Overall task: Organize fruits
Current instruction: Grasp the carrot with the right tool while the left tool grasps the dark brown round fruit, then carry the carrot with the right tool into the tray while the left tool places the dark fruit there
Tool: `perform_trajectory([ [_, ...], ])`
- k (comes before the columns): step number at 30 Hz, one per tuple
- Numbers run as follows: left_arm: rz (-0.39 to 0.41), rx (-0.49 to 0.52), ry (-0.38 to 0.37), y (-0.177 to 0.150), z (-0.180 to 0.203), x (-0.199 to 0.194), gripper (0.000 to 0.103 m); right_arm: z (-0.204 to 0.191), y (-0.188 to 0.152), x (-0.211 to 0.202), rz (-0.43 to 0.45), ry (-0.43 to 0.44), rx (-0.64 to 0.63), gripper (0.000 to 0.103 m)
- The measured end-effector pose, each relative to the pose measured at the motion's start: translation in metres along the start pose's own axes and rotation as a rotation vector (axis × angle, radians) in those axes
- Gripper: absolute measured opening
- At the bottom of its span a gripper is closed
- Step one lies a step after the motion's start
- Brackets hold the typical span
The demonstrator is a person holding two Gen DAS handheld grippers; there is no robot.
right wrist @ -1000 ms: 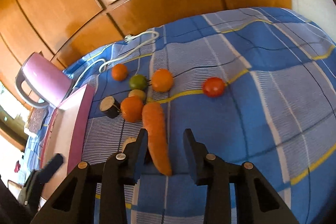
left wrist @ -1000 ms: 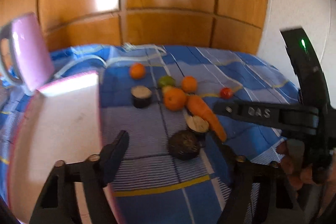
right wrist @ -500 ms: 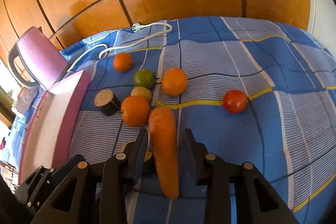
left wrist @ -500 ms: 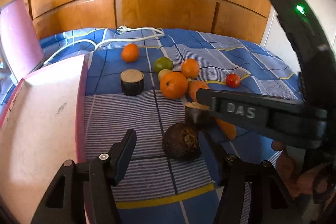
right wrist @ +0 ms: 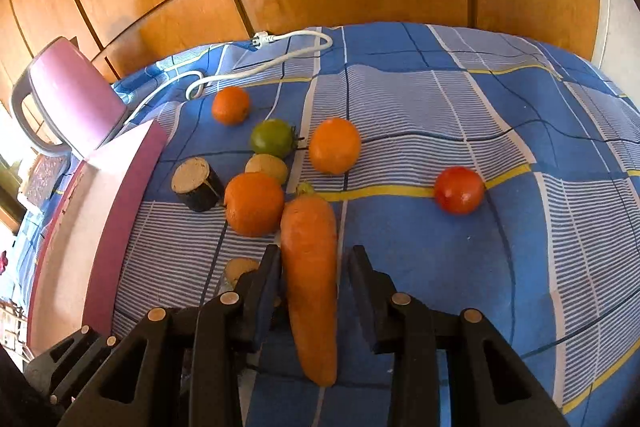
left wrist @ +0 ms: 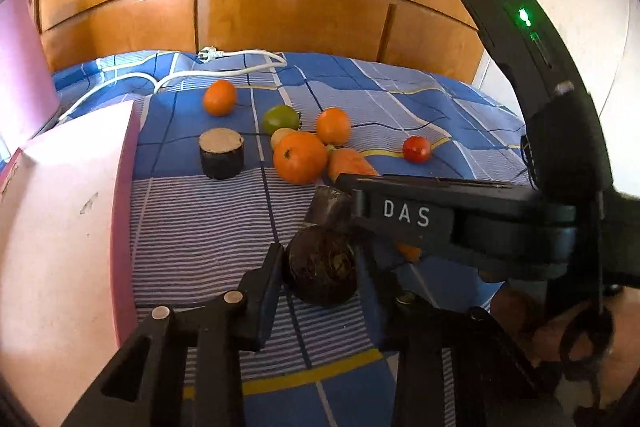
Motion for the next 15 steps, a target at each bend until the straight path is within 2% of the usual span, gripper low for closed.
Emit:
perform_trajectory([
  [2,0.002,-0.010,0.003,0.000,-0.002,-0.001,0.036,-0.002,-0.001,0.000,0.004,-0.011,-0.011,0.034],
  [4,0.008,-0.017,0.009,0.000,-0.003,-0.002,0.035,-0.003,-0.002,-0.001,0.007,-0.011,-0.021,0.028],
  [8,0.034,-0.041,0.010,0.000,-0.008,-0.011,0.034,-0.007,-0.004,-0.003,0.017,-0.052,-0.038,0.027],
  [15,0.178,-0.053,0.033,0.002,-0.013,-0.056,0.034,0.002,-0.004,-0.026,0.095,-0.058,0.014,0.027],
])
Point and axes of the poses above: each gripper's, at about its wrist camera, not at the fingertips, and x roughly the way its jaws point, z to its right, y to its top, the point moved 6 cm from there along x, roughly the way its jaws point, and after that the axes turned 15 degrees about -z, right-handed, at the moved point
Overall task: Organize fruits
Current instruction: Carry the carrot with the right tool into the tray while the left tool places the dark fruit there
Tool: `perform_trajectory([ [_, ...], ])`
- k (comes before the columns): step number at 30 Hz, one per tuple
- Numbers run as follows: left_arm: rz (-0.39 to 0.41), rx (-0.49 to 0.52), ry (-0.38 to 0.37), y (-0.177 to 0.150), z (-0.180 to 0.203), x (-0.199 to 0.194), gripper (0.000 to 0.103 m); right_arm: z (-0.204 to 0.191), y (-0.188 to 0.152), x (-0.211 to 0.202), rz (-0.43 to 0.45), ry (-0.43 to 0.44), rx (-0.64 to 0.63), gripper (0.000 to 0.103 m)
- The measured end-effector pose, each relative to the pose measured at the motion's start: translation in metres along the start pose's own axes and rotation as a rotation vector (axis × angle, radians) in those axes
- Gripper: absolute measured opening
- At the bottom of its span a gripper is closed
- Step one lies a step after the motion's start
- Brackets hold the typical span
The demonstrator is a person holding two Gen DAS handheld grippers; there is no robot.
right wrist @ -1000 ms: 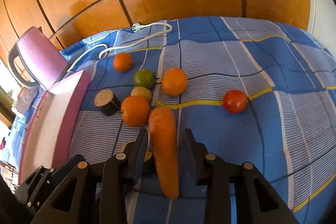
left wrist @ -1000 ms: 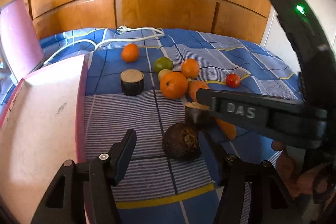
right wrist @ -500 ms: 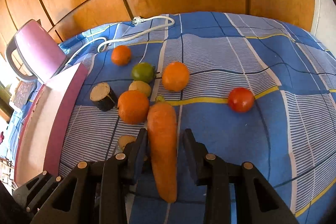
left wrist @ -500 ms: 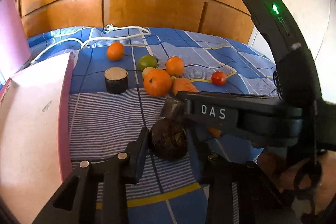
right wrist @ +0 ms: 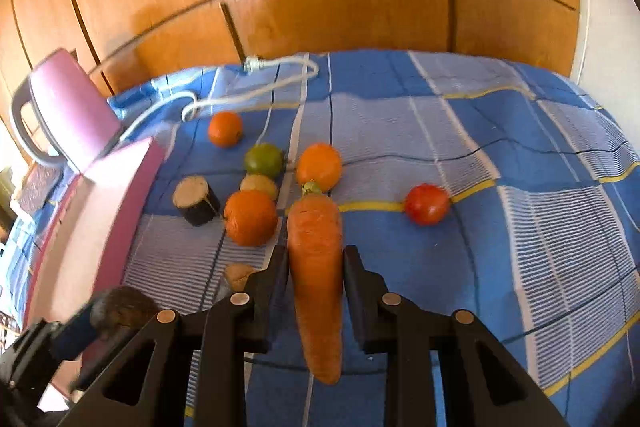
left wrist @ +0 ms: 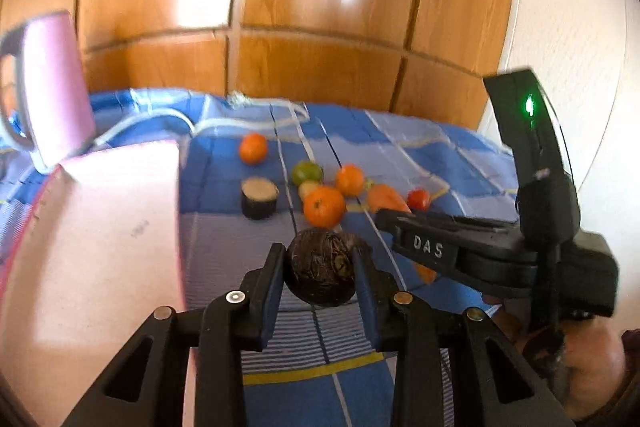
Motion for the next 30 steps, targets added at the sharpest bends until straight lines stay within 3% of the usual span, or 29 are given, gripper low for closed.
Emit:
perform_trajectory([
  [6,0.103,-0.121,0.037,0.005,-0.027,-0.033,0.034,-0.016,0.000,-0.010,0.046,-0.011,-0.058,0.027],
  [13,0.193,-0.278,0.165,0.001,-0.068,-0.065,0.034,-0.044,-0.004,-0.023,0.105,-0.009,-0.144,0.027],
  [19,0.142,-0.432,0.294,-0.012,-0.108,-0.062,0.034,-0.076,-0.009,-0.031,0.141,0.029,-0.232,0.028],
  [30,0.056,-0.608,0.412,-0.037,-0.161,-0.054,0.034,-0.145,-0.023,-0.037,0.109,0.222,-0.289,0.028],
])
Point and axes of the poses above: each gripper's, at about its wrist camera, not at the fingertips, and x roughly the way its jaws point, z to its right, y to its top, the point moved 6 cm from there along x, roughly the way its jaws point, and after that the axes turned 15 degrees about -z, right-handed, at the moved point
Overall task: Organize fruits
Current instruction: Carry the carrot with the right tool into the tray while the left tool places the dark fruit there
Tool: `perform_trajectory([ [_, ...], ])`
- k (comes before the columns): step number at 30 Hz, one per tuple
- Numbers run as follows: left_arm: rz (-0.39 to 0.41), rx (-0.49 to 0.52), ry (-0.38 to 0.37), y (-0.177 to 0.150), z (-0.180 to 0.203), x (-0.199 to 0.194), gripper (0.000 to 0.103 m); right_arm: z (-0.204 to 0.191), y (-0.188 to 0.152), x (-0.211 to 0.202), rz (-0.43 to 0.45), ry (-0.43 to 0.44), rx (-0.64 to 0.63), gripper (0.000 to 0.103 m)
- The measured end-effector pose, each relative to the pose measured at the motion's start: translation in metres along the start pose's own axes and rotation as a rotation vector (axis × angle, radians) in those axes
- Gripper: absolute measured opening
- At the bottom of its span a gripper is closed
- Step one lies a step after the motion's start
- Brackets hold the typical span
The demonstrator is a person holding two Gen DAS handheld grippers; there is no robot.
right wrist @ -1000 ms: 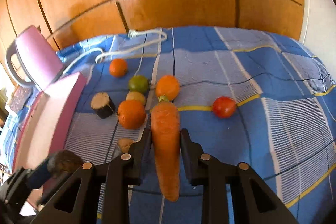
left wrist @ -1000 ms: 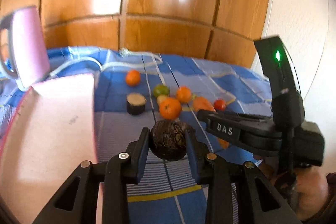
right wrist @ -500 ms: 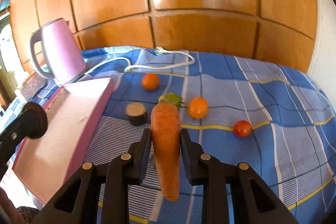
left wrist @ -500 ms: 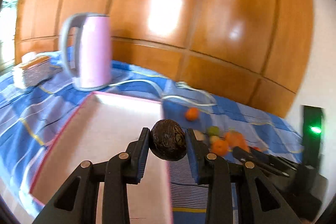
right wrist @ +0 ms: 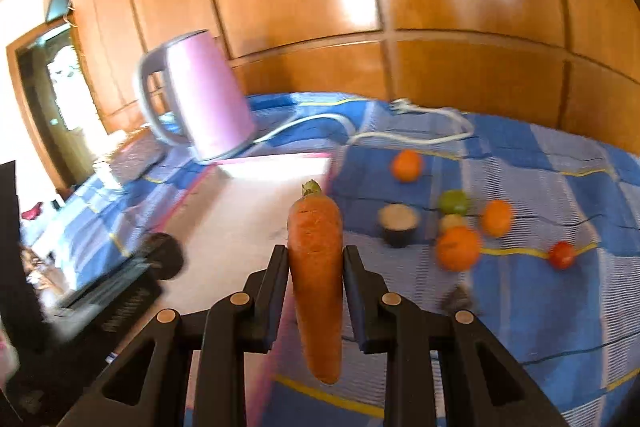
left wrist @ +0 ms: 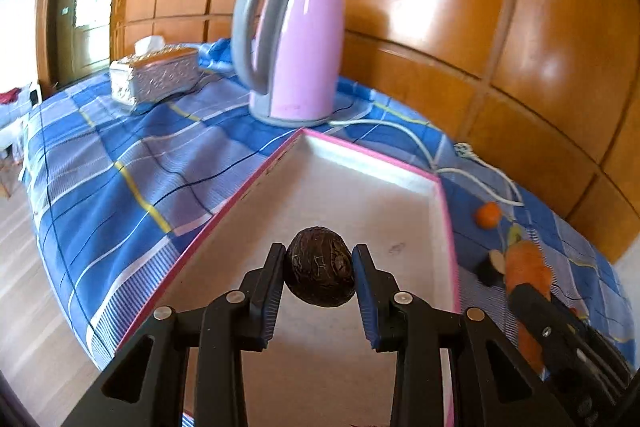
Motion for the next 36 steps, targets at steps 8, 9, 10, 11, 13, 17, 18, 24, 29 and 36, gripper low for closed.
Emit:
perform_trajectory([
  [8,-0.001,-0.088,0.035,0.007,-0.027,0.004,0.034,-0.036,0.000,0.015,-0.055,0.054,-0.024,0.028],
  [9,0.003,-0.097,0.044,0.007,-0.029,0.003,0.034,-0.038,0.001,0.016,-0.067,0.063,-0.026,0.028],
  [10,0.007,-0.102,0.049,0.007,-0.030,0.002,0.034,-0.040,0.001,0.016,-0.075,0.064,-0.025,0.028],
  [11,0.011,-0.107,0.053,0.007,-0.031,0.002,0.035,-0.041,0.001,0.015,-0.078,0.056,-0.026,0.028],
  [13,0.019,-0.112,0.060,0.009,-0.032,0.000,0.043,-0.042,0.002,0.015,-0.087,0.064,-0.023,0.030],
  [17,0.023,-0.120,0.061,0.009,-0.034,0.000,0.048,-0.044,0.003,0.015,-0.085,0.055,-0.030,0.030],
  [18,0.022,-0.118,0.057,0.008,-0.033,-0.001,0.048,-0.044,0.004,0.015,-0.083,0.051,-0.036,0.030],
  [24,0.049,-0.073,0.060,0.008,-0.021,-0.005,0.055,-0.027,0.003,0.017,-0.068,-0.022,-0.059,0.030],
  [29,0.080,-0.014,0.062,0.008,-0.006,-0.009,0.058,0.009,0.004,0.013,-0.047,-0.073,-0.027,0.030],
  [36,0.097,0.090,0.021,0.005,0.021,-0.010,0.058,0.080,0.007,-0.006,-0.012,-0.124,0.139,0.031],
])
Point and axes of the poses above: each gripper's, at about its wrist camera, not at the fingertips, and x roughly the way its jaws point, z to its right, y to its top, the point moved 6 cm from there along x, roughly the way its jaws point, and after that the axes turned 15 degrees about -z, right-handed, at the moved point
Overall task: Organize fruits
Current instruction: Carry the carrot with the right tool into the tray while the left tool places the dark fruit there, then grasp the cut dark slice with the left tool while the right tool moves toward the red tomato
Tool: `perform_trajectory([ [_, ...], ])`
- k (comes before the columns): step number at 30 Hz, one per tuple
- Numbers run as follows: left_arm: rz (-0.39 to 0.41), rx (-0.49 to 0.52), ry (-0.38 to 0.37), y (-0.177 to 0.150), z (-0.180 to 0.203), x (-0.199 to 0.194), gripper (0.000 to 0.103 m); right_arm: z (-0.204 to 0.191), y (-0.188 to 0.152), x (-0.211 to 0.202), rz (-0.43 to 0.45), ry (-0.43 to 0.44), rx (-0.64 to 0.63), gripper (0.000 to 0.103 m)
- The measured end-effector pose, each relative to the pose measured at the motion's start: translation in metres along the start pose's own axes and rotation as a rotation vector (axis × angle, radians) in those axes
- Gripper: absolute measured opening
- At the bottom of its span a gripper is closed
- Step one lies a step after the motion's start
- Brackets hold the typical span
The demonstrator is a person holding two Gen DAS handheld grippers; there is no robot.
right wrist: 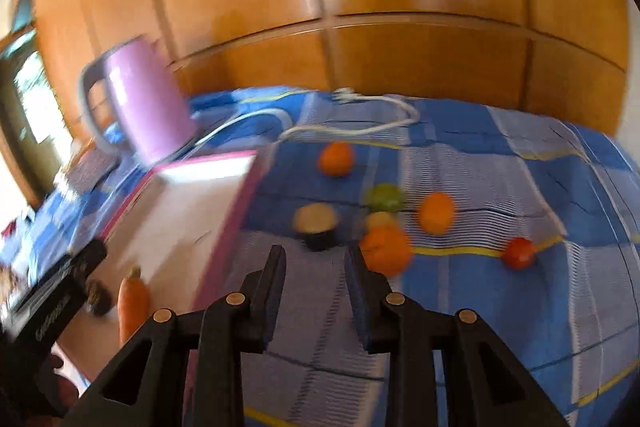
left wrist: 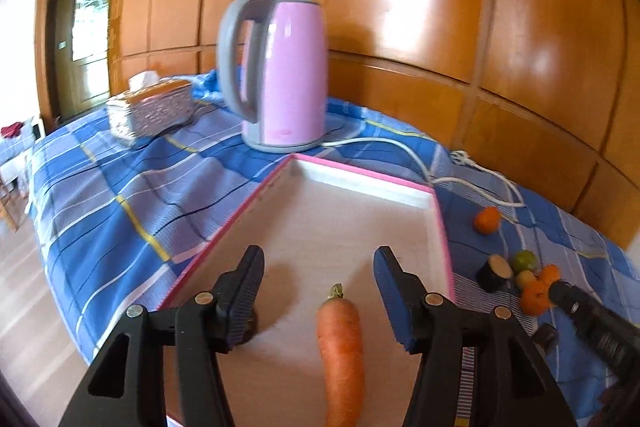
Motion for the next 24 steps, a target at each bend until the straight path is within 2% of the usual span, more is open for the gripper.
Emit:
perform_trajectory([
  [5,0.022,0.084,-0.091,-0.002,0.027,-0.006,0.058,0.050,-0.001,-0.005,-0.003,-0.045,0.147,0.031],
  [9,0.010,0.163,-0.187,-0.006,0.055,-0.008,0.058,0.084,-0.006,0.000,-0.032,-0.032,0.282,0.031],
  [13,-0.014,0.247,-0.243,-0.011,0.084,-0.006,0.058,0.088,-0.008,0.005,-0.054,-0.034,0.296,0.031],
  [16,-0.039,0.296,-0.268,-0.016,0.104,-0.001,0.058,0.081,-0.008,0.002,-0.038,-0.020,0.262,0.031],
  [20,-0.093,0.326,-0.262,-0.020,0.122,0.014,0.058,0.076,-0.009,0.003,-0.046,-0.015,0.240,0.031],
  [22,-0.123,0.331,-0.232,-0.025,0.123,0.025,0.058,0.082,-0.009,0.003,-0.045,-0.018,0.259,0.031],
  [24,-0.142,0.313,-0.235,-0.025,0.121,0.031,0.058,0.092,-0.010,0.001,-0.036,-0.034,0.299,0.031],
])
Point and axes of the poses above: each gripper's, at about its wrist camera, not at the fingertips, and x roughly the way its jaws point, z to its right, y to its top, the point moved 6 cm from there along x, roughly the way its jaws point, and after that the axes turned 15 degrees about -z, right-handed, at the moved point
